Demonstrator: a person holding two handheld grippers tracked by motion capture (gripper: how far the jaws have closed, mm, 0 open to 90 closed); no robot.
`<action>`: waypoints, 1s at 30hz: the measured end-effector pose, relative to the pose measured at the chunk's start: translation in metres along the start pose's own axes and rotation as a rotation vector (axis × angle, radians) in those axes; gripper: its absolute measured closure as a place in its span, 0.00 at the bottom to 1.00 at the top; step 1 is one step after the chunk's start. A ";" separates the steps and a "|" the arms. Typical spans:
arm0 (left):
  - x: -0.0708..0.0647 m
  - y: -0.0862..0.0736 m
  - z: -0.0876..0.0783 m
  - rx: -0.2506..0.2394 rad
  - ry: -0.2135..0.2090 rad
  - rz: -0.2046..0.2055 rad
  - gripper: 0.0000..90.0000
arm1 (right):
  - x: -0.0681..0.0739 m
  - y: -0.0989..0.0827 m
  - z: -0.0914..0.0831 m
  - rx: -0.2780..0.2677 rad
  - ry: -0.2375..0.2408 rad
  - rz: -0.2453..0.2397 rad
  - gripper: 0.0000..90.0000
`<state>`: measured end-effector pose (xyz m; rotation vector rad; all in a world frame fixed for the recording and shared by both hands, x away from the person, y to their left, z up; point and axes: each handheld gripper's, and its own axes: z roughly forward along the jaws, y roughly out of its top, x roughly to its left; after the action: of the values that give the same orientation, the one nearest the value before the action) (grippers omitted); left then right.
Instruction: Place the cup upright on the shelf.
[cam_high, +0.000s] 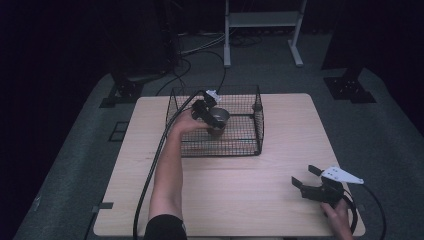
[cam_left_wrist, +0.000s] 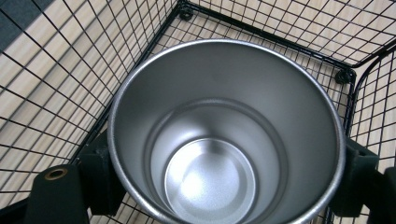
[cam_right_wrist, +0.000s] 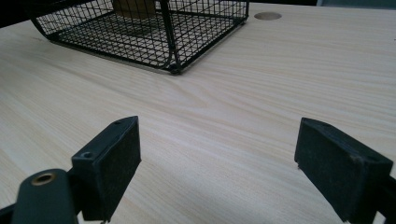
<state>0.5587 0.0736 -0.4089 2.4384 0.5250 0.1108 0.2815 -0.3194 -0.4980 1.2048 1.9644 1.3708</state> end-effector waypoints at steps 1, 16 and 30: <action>0.000 0.000 0.000 0.000 0.000 0.000 0.20 | 0.000 0.000 0.000 0.000 0.000 0.000 0.15; 0.001 -0.004 0.010 0.065 -0.002 -0.001 0.19 | 0.000 0.000 0.000 -0.003 -0.001 0.000 0.15; 0.000 -0.005 0.008 0.088 -0.022 -0.021 0.16 | 0.001 0.000 0.000 0.001 -0.002 -0.002 0.15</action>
<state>0.5584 0.0722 -0.4184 2.5156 0.5564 0.0532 0.2813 -0.3189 -0.4979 1.2043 1.9649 1.3678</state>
